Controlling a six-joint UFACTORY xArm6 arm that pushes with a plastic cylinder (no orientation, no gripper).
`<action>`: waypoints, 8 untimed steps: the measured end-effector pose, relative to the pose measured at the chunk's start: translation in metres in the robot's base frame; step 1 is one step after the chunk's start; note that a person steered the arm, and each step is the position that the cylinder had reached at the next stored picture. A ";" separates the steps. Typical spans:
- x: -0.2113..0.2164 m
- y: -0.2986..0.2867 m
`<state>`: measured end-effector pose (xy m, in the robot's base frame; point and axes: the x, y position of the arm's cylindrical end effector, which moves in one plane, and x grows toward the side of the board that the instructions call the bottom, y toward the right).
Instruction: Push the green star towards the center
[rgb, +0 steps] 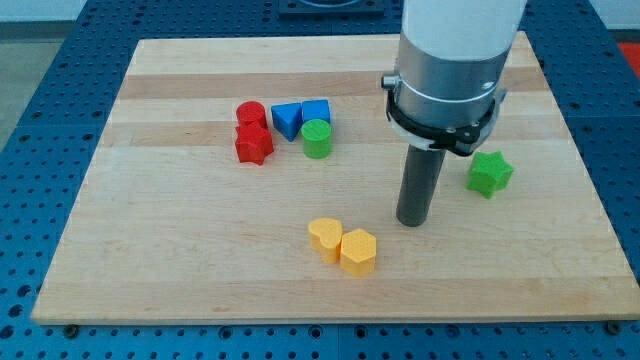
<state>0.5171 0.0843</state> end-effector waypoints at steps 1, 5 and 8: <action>0.000 0.000; 0.006 0.060; 0.016 0.093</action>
<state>0.5332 0.1772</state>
